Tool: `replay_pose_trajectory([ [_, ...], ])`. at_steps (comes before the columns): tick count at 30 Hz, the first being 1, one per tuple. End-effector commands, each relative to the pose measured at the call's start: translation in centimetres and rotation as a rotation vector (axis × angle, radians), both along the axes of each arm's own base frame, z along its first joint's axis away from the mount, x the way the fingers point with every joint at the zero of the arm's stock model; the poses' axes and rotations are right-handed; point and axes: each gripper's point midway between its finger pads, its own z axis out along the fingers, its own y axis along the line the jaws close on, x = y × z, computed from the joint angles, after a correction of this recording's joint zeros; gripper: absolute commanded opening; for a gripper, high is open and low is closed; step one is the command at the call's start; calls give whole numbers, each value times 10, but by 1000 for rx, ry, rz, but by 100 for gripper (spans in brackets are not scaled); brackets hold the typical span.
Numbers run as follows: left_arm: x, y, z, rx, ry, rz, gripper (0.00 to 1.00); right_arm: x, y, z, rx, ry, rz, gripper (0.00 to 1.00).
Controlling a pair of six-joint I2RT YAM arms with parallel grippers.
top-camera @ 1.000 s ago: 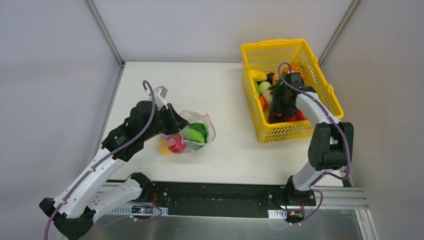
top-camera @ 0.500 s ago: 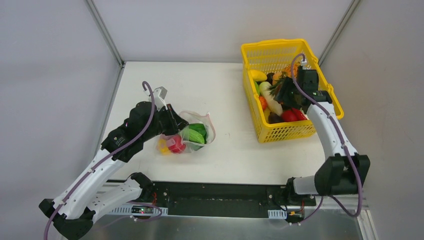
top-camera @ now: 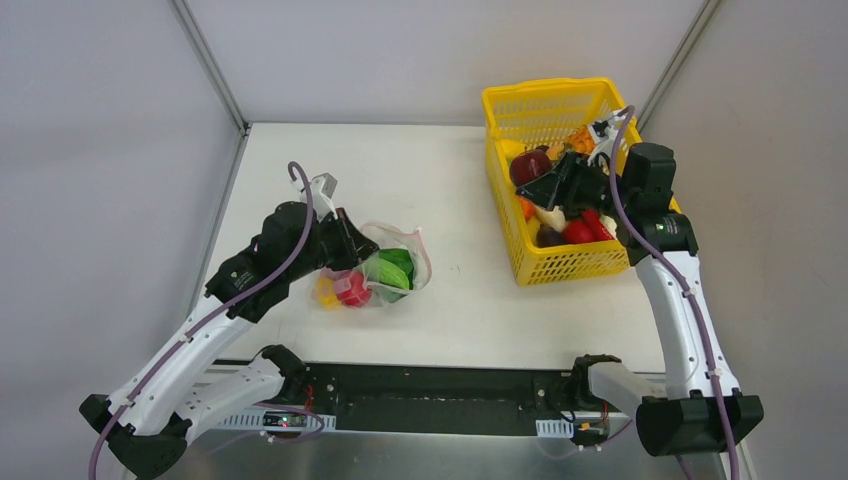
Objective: Place the food in the zip-top bag and seal the zipper
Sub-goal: Pick up the fake vegetable from the bin, then place the fake vegetable in the zipper food storage bag.
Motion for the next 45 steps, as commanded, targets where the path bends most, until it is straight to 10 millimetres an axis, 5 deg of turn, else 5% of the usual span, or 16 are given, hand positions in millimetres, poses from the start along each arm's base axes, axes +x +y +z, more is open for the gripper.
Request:
replay_pose_trajectory([
  [1,4,-7,14,-52,-34,-10,0,-52,46,32,136,-82,370,44],
  [8,5,-8,12,-58,-34,-6,0,-93,82,26,108,-70,595,44],
  [14,7,-12,12,-61,-28,-16,0,-126,125,-9,-61,-28,773,44],
  [28,-2,-19,26,-95,-51,-82,0,-125,197,-65,-265,110,857,45],
  [39,-6,-20,35,-111,-69,-101,0,-79,200,-90,-449,171,602,50],
  [45,-6,-24,45,-144,-85,-110,0,-87,214,-88,-419,170,653,53],
])
